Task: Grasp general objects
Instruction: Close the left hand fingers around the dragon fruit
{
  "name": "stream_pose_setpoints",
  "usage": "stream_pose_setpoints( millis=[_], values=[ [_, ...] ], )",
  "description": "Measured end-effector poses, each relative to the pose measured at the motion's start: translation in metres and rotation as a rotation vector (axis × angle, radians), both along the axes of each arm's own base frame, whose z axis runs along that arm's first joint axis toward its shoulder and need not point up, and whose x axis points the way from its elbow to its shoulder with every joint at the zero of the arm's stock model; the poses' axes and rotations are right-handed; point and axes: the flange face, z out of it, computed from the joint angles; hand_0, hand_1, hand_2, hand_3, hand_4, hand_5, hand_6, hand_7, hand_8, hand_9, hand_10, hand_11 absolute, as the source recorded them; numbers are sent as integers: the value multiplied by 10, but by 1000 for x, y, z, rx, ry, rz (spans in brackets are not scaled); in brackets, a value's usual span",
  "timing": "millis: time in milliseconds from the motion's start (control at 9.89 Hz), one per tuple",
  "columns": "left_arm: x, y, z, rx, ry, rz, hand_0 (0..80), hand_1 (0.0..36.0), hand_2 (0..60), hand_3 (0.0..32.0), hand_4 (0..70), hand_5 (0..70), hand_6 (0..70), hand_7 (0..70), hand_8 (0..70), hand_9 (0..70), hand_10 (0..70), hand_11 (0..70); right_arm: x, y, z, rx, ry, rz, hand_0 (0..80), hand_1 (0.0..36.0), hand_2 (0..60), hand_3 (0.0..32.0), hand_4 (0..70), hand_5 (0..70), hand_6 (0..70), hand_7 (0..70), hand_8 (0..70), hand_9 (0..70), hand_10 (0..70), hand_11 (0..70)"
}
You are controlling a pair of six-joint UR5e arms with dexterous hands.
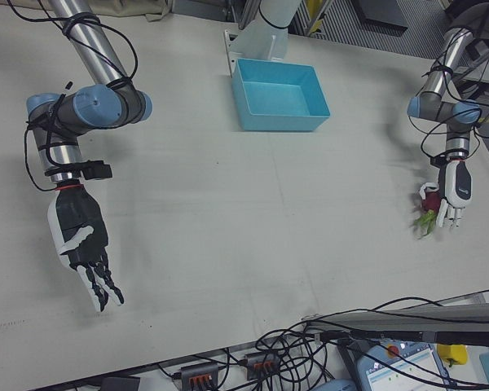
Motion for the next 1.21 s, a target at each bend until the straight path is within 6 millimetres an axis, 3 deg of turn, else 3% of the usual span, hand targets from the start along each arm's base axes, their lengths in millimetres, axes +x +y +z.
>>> stream_pose_setpoints(
  millis=[101,202,506,607,708,809,910,1011,1112,1213],
  values=[
    [0,0,0,5,-12,-1,560,360,600,320,0,296,306,700,636,700,700,700,0,0,0,0,0,0,0,0,0,0,0,0,0,0,0,0,0,0],
    [0,0,0,9,-21,-1,615,360,600,320,0,324,334,700,700,700,700,700,0,0,0,0,0,0,0,0,0,0,0,0,0,0,0,0,0,0],
    [-1,1,-13,27,-19,-3,557,360,600,320,0,321,347,700,700,700,700,700,0,0,0,0,0,0,0,0,0,0,0,0,0,0,0,0,0,0],
    [-3,2,-28,36,-9,-4,536,360,600,320,0,315,347,700,700,700,700,700,0,0,0,0,0,0,0,0,0,0,0,0,0,0,0,0,0,0],
    [-5,5,-51,46,2,-4,570,360,600,320,0,322,352,700,700,700,700,700,0,0,0,0,0,0,0,0,0,0,0,0,0,0,0,0,0,0],
    [-6,9,-79,58,11,10,733,360,600,182,0,384,618,700,700,700,700,700,0,0,0,0,0,0,0,0,0,0,0,0,0,0,0,0,0,0],
    [-5,14,-108,70,20,49,795,348,600,6,535,492,700,700,700,700,700,700,0,0,0,0,0,0,0,0,0,0,0,0,0,0,0,0,0,0],
    [-7,18,-138,95,41,97,742,313,600,0,700,501,700,700,700,700,700,700,0,0,0,0,0,0,0,0,0,0,0,0,0,0,0,0,0,0],
    [-13,22,-164,124,82,132,800,326,600,0,700,523,700,700,700,700,700,700,0,0,0,0,0,0,0,0,0,0,0,0,0,0,0,0,0,0],
    [-17,26,-186,140,161,170,800,339,600,0,700,536,700,700,700,700,700,700,0,0,0,0,0,0,0,0,0,0,0,0,0,0,0,0,0,0]
  ],
)
